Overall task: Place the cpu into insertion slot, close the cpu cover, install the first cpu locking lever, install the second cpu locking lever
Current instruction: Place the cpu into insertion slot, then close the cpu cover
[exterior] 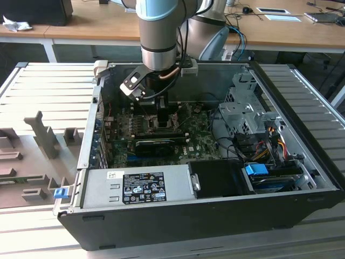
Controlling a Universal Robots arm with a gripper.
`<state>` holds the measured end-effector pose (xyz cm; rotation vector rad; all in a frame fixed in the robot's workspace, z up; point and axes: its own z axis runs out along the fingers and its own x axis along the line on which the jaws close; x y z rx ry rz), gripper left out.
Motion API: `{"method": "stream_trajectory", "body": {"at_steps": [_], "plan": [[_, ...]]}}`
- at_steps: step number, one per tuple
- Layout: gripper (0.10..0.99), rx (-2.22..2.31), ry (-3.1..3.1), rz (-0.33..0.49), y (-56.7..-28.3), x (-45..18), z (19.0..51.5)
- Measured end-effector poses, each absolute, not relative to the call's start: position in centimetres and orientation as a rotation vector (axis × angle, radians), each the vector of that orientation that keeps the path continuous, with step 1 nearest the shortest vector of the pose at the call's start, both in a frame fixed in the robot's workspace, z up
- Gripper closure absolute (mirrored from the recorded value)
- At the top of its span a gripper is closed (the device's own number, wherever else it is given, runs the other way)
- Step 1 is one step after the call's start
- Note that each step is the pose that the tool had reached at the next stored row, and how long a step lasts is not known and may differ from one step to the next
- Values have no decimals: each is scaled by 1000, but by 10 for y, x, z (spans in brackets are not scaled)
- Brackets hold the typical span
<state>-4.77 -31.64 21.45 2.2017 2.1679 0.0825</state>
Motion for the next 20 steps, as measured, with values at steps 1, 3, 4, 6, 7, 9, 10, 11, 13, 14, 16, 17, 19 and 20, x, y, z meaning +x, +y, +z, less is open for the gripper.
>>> {"method": "stream_trajectory", "body": {"at_steps": [1, 3, 4, 6, 7, 9, 10, 11, 13, 14, 16, 17, 19, 20], "plan": [[439, 2202, 2168, 82, -317, -48, 215], [569, 2201, 2167, 81, -319, -48, 215], [690, 2201, 2167, 80, -319, -48, 215], [749, 2201, 2168, 79, -320, -48, 216], [808, 2201, 2168, 79, -320, -48, 216], [929, 2201, 2168, 79, -321, -48, 217], [980, 2202, 2168, 79, -321, -48, 218], [980, 2201, 2168, 79, -321, -48, 219], [980, 2201, 2168, 80, -321, -47, 220], [980, 2201, 2168, 79, -321, -48, 221], [980, 2201, 2168, 79, -321, -48, 222], [980, 2202, 2168, 79, -321, -48, 223], [980, 2201, 2168, 79, -321, -47, 225], [980, 2201, 2168, 79, -321, -46, 225]]}}
